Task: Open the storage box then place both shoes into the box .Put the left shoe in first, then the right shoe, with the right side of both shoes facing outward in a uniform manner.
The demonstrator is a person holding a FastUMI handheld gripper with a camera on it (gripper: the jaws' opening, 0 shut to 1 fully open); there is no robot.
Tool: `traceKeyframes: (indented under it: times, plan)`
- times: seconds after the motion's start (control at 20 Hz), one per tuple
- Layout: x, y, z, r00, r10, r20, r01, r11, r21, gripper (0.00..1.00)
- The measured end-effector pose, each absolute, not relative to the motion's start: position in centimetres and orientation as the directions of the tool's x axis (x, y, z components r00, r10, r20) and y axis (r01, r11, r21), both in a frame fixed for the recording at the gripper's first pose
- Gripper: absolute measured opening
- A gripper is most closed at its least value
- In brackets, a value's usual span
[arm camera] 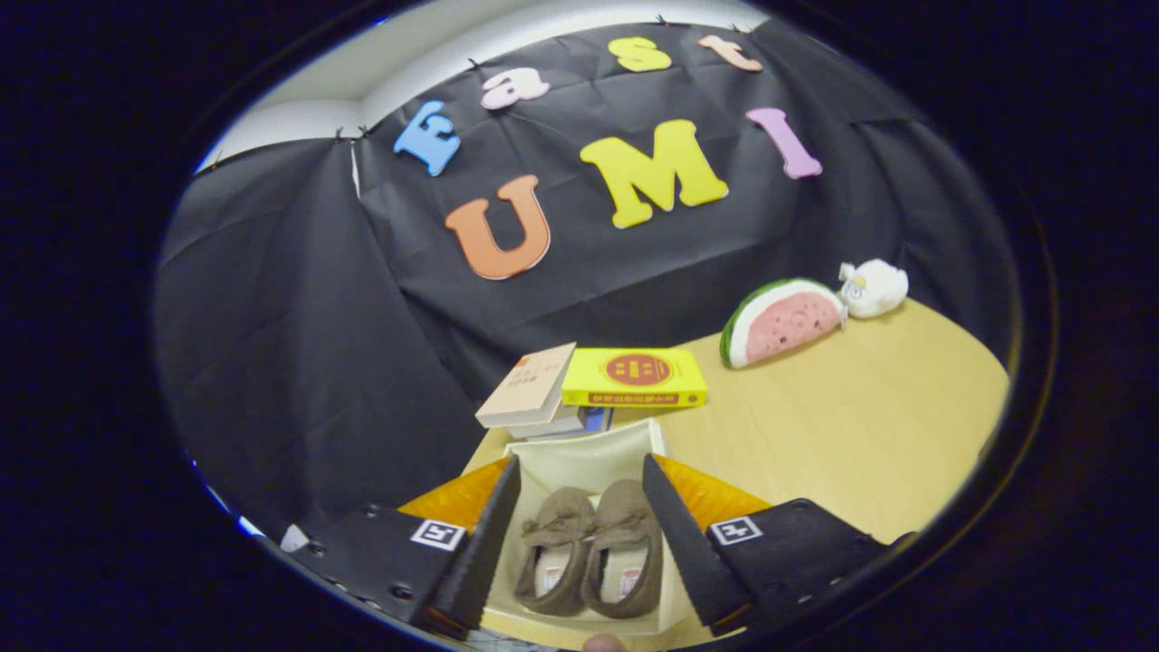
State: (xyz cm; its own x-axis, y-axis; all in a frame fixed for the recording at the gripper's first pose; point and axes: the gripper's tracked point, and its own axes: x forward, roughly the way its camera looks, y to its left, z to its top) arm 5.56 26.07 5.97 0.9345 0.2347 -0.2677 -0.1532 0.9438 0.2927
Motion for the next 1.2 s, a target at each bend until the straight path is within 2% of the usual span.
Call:
traceKeyframes:
  times: [0.05, 0.4, 0.8, 1.2]
  plan:
    - [5.2, 24.8, 6.8, 0.950, 0.209, -0.232, -0.146, 0.954, 0.262, 0.92]
    - [2.5, 15.6, 9.1, 0.997, 0.079, -0.019, -0.077, 0.993, 0.091, 0.96]
    - [-1.3, 6.9, 5.3, 0.999, 0.046, 0.022, -0.047, 0.997, 0.057, 0.95]
    - [-3.5, 6.4, 3.9, 0.997, 0.070, 0.017, -0.071, 0.996, 0.060, 0.95]
